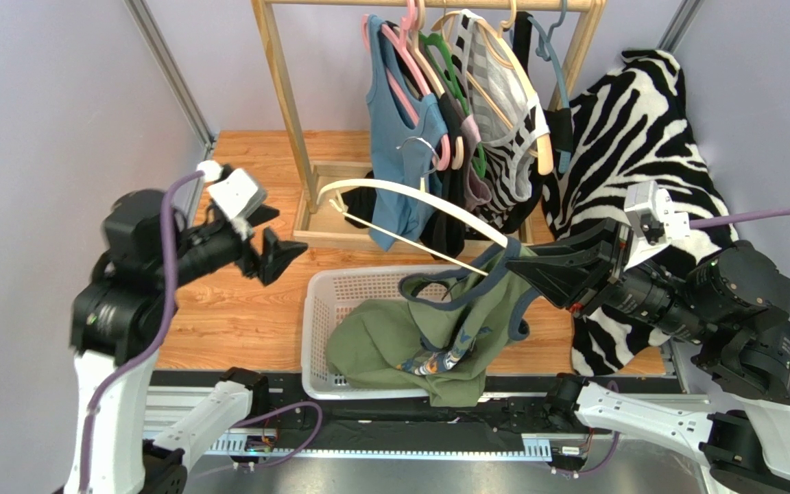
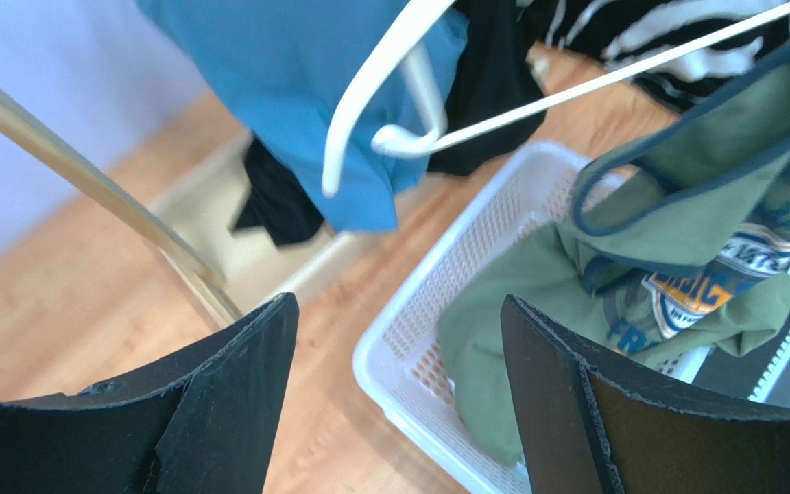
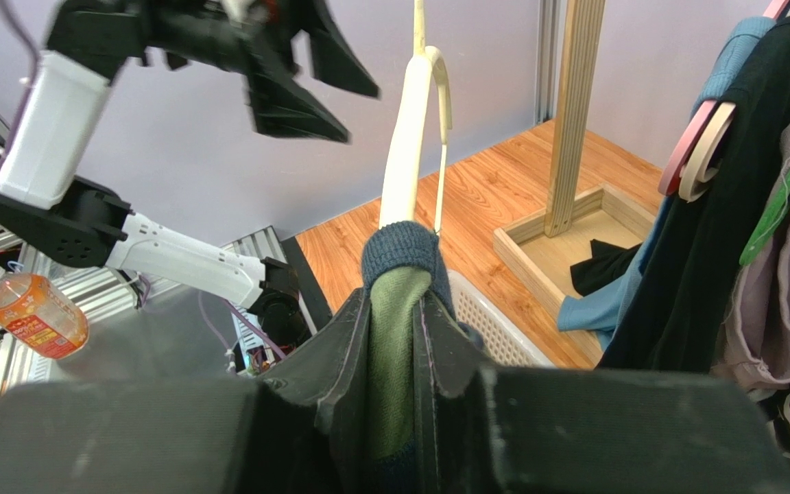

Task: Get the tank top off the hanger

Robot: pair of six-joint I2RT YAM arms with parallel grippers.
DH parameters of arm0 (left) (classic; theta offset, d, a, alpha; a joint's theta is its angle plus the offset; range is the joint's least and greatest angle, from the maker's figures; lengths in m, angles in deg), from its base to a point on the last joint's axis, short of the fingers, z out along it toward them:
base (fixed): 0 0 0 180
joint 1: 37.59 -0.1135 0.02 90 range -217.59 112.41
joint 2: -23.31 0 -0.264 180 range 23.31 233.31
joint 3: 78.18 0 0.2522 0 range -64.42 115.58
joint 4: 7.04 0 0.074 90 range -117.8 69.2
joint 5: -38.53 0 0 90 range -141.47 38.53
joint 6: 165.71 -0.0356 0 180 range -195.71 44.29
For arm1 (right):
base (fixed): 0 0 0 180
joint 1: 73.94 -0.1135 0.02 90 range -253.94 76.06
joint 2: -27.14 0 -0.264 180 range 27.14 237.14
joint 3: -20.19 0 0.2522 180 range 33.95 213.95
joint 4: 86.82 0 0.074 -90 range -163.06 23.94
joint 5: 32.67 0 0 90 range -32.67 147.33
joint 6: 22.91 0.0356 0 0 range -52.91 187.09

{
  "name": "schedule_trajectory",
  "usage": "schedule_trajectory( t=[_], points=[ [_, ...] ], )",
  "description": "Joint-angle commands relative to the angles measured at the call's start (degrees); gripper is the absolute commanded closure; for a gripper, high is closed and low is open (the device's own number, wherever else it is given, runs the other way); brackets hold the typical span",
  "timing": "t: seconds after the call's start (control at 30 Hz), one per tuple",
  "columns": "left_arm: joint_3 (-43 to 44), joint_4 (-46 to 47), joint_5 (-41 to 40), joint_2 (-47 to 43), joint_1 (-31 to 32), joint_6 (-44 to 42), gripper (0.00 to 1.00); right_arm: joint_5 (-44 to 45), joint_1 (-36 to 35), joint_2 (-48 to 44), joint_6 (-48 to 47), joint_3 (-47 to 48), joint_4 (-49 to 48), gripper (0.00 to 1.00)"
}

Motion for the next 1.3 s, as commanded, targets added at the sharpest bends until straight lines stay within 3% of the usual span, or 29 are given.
schedule_trajectory(
  t=[0.0,0.23,0.63,0.7,0.73,0.8,0.83,0.9,0.93,1.0,1.1,1.2,1.27],
  points=[
    [4.83,-2.03,5.74,0.71,-0.24,-5.14,0.19,-1.66,-0.16,2.31,-1.41,1.33,-6.71,1.00],
    [7.91,-4.05,25.16,5.64,-0.24,-17.17,0.19,-7.46,-0.25,7.14,-0.98,2.91,-6.88,1.00],
    [8.00,-1.41,24.21,7.31,-0.24,-19.12,0.18,-13.26,-0.16,9.79,0.96,3.26,-8.82,1.00],
    [7.12,-1.68,25.61,6.96,-0.24,-19.91,0.22,-13.71,-0.16,10.40,1.31,3.27,-9.43,1.00],
    [6.42,-2.29,27.45,7.05,-0.24,-20.43,0.24,-14.06,-0.16,10.67,1.57,3.27,-9.61,1.00],
    [5.54,-2.82,31.13,6.96,-0.24,-22.10,0.43,-14.41,-0.25,11.54,1.84,3.27,-10.66,1.00],
    [5.01,-2.99,32.11,6.87,-0.15,-22.37,0.59,-14.67,-0.16,11.90,1.84,3.35,-10.84,1.00],
    [5.10,-3.08,32.30,7.22,-0.15,-22.55,0.74,-14.76,-0.16,12.69,2.10,3.44,-11.54,1.00],
    [5.53,-3.17,32.04,7.31,-0.15,-22.55,0.86,-14.85,-0.16,12.86,2.10,3.35,-11.72,1.00],
    [6.06,-3.70,30.99,7.22,-0.15,-24.21,0.95,-14.76,-0.16,13.22,2.36,3.44,-12.07,1.00],
    [7.29,-3.79,28.97,7.31,-0.15,-24.74,0.99,-13.45,-0.25,13.22,2.28,3.18,-12.24,1.00],
    [8.26,0.66,22.76,7.49,-0.15,-22.03,1.00,-11.78,-0.16,13.22,2.28,2.92,-12.33,0.93],
    [8.87,3.84,17.56,7.57,-0.15,-19.66,1.00,-11.07,-0.25,13.57,2.02,3.09,-12.16,0.84]
  ],
)
